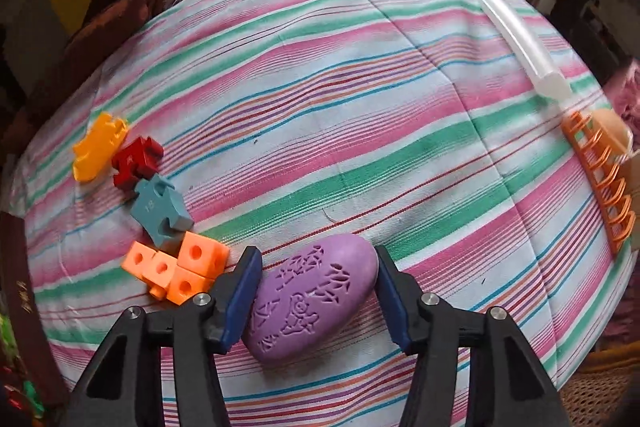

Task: Organize rigid objects
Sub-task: 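Set the red cylinder in the tray with left tool while right tool grasps purple egg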

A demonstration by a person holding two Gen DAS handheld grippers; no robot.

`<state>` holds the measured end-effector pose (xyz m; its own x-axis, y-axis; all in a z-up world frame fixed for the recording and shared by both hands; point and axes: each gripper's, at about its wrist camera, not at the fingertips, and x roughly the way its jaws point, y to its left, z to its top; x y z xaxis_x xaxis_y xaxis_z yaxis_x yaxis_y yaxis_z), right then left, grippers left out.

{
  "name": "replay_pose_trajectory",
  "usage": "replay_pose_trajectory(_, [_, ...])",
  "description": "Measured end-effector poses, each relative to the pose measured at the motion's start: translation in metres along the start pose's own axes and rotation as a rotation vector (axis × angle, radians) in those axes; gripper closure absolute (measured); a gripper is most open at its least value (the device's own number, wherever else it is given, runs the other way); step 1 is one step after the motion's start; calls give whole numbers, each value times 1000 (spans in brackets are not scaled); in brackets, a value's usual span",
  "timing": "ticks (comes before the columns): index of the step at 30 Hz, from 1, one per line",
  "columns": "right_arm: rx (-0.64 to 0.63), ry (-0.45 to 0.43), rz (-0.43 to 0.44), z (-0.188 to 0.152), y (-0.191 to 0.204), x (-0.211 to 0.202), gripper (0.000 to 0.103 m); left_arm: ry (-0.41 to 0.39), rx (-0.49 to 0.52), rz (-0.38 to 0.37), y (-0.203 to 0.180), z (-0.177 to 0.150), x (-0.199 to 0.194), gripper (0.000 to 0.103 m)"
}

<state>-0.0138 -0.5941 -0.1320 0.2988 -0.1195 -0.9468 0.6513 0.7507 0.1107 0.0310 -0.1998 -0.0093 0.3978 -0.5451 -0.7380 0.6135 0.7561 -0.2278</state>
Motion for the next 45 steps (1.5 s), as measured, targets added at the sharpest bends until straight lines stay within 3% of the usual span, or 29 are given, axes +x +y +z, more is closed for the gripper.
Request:
replay_pose_trajectory(5, [-26, -6, -15, -2, 0, -1, 43, -4, -147, 93, 69, -5, -16, 28])
replay_pose_trajectory(9, [-85, -17, -57, -6, 8, -1, 43, -1, -270, 127, 123, -1, -23, 28])
replay_pose_trajectory(13, [-92, -23, -58, -5, 9, 0, 43, 1, -308, 169, 158, 19, -17, 28])
replay_pose_trajectory(19, [-109, -37, -69, -7, 20, 4, 43, 78, -358, 246, 207, 46, 23, 28])
replay_pose_trajectory(27, [-131, -47, -79, -10, 28, 4, 44, 128, -428, 334, 248, 60, 62, 27])
replay_pose_trajectory(32, [-138, -51, -81, -8, 31, 5, 44, 95, -432, 310, 249, 64, 52, 17])
replay_pose_trajectory(40, [-143, -59, -85, -7, 32, 6, 44, -30, -325, 332, 203, 53, -11, 17])
replay_pose_trajectory(45, [-149, -76, -68, -7, 36, 1, 61, -91, -229, 346, 151, 21, -47, 13])
